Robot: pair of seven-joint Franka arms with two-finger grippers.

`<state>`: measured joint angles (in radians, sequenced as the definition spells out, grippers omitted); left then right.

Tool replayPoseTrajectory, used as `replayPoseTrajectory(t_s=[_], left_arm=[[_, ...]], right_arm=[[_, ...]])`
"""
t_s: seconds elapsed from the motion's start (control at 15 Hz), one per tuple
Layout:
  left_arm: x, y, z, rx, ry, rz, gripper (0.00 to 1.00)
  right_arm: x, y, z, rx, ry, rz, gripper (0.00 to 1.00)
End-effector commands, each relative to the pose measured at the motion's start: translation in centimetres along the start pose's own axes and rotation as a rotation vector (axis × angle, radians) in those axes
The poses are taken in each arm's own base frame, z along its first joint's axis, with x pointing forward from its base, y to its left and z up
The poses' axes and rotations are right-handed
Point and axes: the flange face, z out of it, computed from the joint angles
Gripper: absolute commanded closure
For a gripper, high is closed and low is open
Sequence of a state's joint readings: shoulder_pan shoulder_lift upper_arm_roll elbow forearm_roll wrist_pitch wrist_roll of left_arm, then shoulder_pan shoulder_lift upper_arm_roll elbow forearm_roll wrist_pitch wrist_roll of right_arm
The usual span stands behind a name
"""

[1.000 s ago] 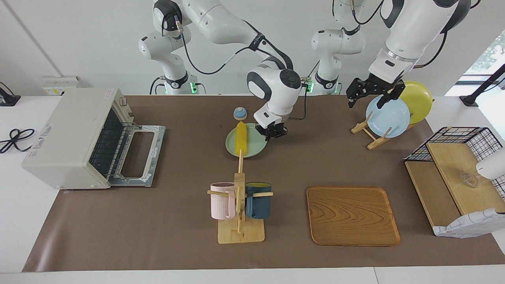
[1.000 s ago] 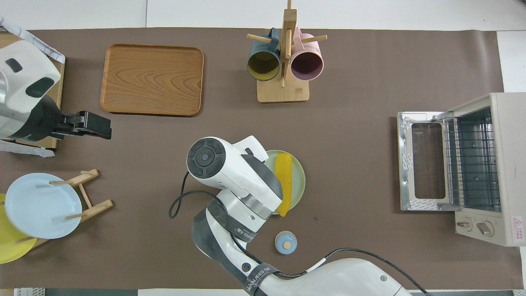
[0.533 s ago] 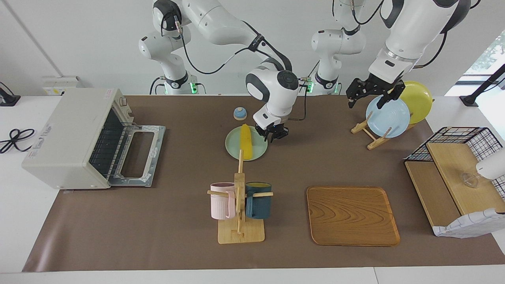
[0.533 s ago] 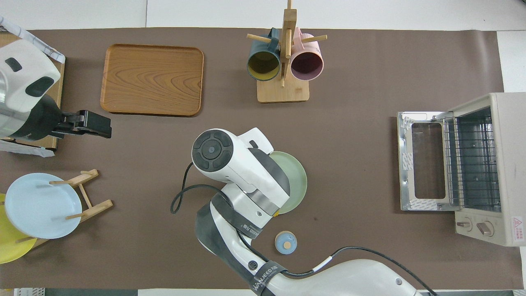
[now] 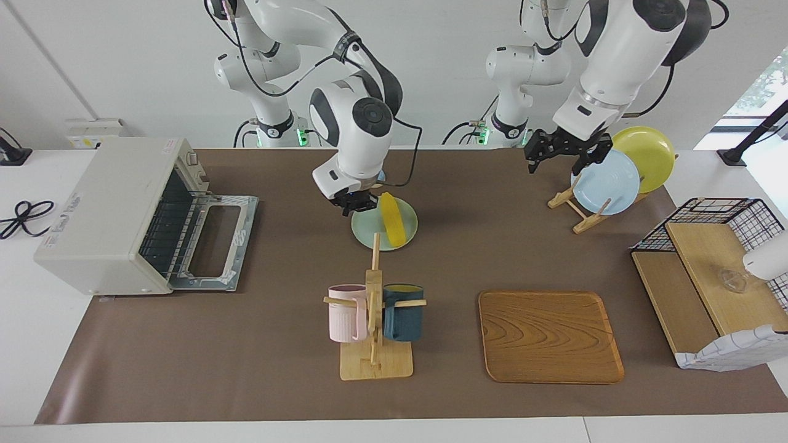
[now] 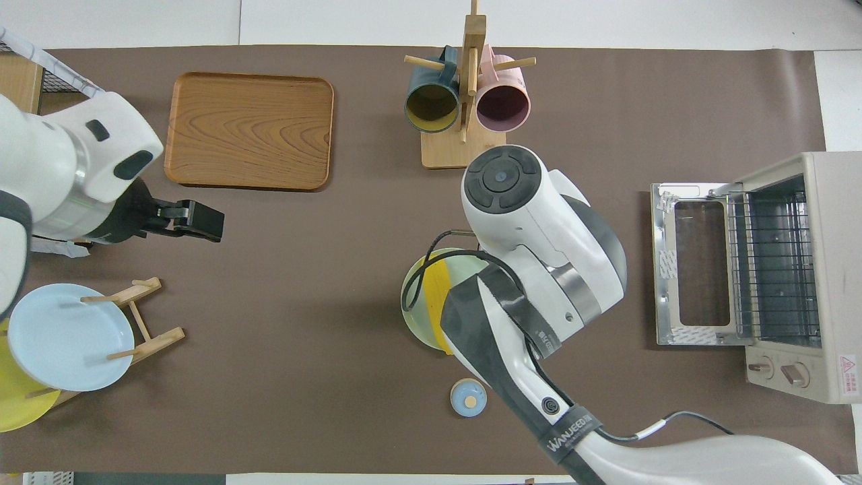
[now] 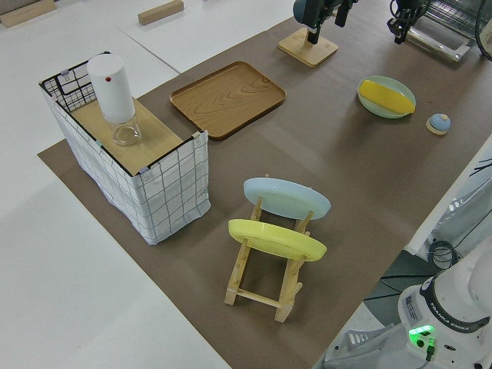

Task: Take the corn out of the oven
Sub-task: 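Grasp the corn with the left gripper while the right gripper withdraws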

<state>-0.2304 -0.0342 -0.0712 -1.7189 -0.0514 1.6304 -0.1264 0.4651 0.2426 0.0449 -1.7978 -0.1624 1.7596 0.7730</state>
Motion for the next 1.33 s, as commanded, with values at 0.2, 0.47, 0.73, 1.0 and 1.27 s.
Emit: replayPoseTrajectory(t_s=[0.2, 0.47, 0.73, 1.0, 1.27], left_arm=[[-1.1, 10.1, 8.2, 0.026, -0.012, 0.073, 0.00], [-2.8, 20.0, 14.3, 0.020, 0.008, 0.032, 0.00], [-4.0, 26.7, 20.5, 0.009, 0.023, -0.038, 0.00], [-4.0, 30.2, 26.3, -0.004, 0.032, -0.082, 0.00], [-3.3, 30.1, 28.5, -0.011, 0.045, -0.090, 0.00]], right_arm=[[4.0, 11.7, 8.6, -0.040, 0.008, -0.022, 1.00], [4.9, 15.2, 12.2, -0.008, 0.042, -0.035, 1.00], [6.3, 18.3, 13.8, 0.013, 0.042, -0.077, 1.00], [6.8, 19.3, 14.9, 0.024, 0.045, -0.066, 1.00], [6.8, 19.1, 15.2, 0.029, 0.051, -0.070, 1.00]])
